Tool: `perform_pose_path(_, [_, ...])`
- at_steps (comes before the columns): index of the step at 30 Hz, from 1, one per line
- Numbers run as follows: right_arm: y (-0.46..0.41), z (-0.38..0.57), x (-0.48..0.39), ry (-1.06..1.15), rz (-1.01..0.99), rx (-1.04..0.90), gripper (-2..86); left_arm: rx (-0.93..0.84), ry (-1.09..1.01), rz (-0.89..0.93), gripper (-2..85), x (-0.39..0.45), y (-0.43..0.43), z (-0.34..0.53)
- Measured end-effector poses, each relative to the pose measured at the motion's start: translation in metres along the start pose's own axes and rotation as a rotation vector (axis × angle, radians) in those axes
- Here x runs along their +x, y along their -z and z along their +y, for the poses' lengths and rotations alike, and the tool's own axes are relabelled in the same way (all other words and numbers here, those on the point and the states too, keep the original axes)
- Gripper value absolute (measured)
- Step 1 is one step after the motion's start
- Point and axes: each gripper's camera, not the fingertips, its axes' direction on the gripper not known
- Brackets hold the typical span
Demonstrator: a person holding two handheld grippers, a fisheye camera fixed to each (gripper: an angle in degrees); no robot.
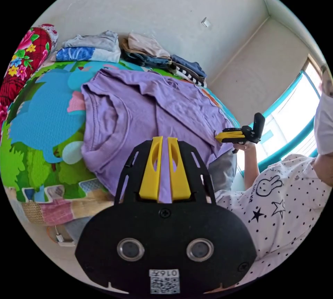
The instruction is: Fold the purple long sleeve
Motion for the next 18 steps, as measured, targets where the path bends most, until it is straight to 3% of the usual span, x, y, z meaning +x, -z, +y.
perform_pose_path(4, [0.051, 0.032, 0.000, -0.066, -0.011, 0.023, 0.7, -0.064, -0.060, 0.024, -0.7, 0.068, -0.031, -0.021])
perform_pose_path(7, [0.122, 0.065, 0.006, -0.150, 0.111, 0.161, 2.9, -0.122, -0.191, 0.126, 0.1, 0.131, -0.055, -0.046])
perform_pose_path(14, [0.292, 0.211, 0.061, -0.830, 0.432, 0.362, 11.7, -0.118, -0.378, 0.078, 3.8, 0.257, -0.073, -0.097])
perform_pose_path(18, [0.338, 0.274, 0.068, -1.037, 0.402, 0.388, 13.1, -0.123, -0.412, 0.153, 4.1, 0.303, -0.072, -0.117])
